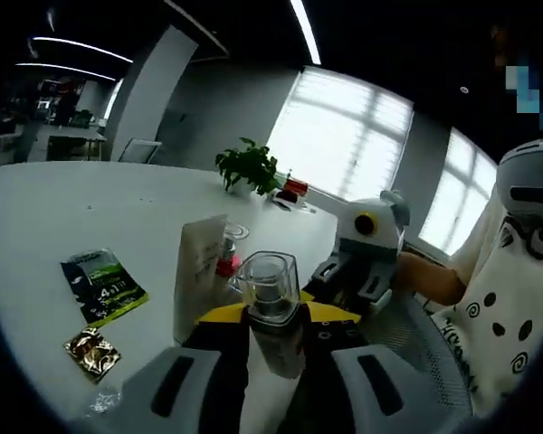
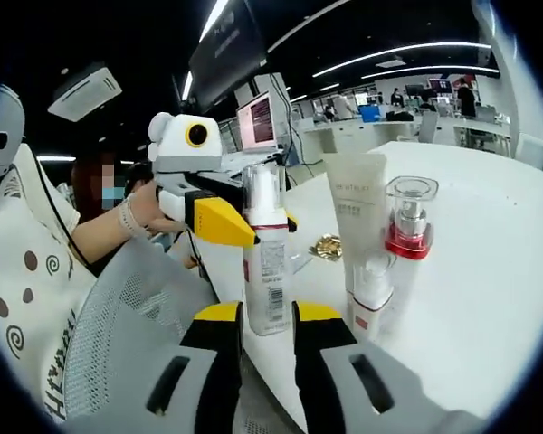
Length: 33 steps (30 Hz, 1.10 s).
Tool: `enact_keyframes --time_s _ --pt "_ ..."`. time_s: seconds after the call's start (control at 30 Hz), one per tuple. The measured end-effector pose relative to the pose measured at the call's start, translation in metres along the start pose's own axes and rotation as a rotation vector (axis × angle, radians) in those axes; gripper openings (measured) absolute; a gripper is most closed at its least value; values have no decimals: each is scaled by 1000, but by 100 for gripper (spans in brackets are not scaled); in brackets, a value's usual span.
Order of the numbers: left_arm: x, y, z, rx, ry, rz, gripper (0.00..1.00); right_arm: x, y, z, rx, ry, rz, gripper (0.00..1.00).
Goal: Arrange the skincare products in the storage area until every visible bottle or jar stands upright without overlapping.
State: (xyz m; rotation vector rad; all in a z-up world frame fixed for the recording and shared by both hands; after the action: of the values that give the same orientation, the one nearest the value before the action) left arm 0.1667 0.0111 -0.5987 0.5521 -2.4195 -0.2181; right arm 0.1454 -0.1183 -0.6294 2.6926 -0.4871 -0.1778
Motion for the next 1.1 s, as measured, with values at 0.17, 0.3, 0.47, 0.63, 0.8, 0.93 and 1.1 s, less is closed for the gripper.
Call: enact_keyframes --time_s 0.17,0.3,0.47,0.63,0.8,0.93,1.1 --pt "-11 -15 12 -107 -121 -95 17 1 0 -8 28 0 4 19" --pt "-13 -27 20 -168 -155 -161 17 5 -2 -14 54 -8 28 19" --pt "-14 -37 27 -195 -224 -171 17 11 -9 -15 44 -16 85 18" --pt "-22 -35 30 -201 -226 -184 17 16 -16 -16 39 -59 146 21" --pt "-24 -33 29 -199 -249 -196 17 17 -31 -21 16 -45 181 23" --pt "-23 -33 28 -192 -285 -219 17 20 -40 -22 -17 -42 187 21" --pt "-22 -33 30 -213 -317 -225 18 16 -48 -27 -12 11 188 21"
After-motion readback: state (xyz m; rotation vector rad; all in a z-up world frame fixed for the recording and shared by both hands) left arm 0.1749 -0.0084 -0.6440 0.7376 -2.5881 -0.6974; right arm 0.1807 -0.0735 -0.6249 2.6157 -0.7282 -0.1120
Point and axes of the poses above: the point that each gripper's makers call its tool centre point, and the gripper's own axes: y roughly backward along the fingers, x roughly to its right, z roughly out of its underside, the point moved 6 cm from there along y, roughly backward along the fingers, and after that the axes turned 14 degrees about y, right-handed, at the moved point
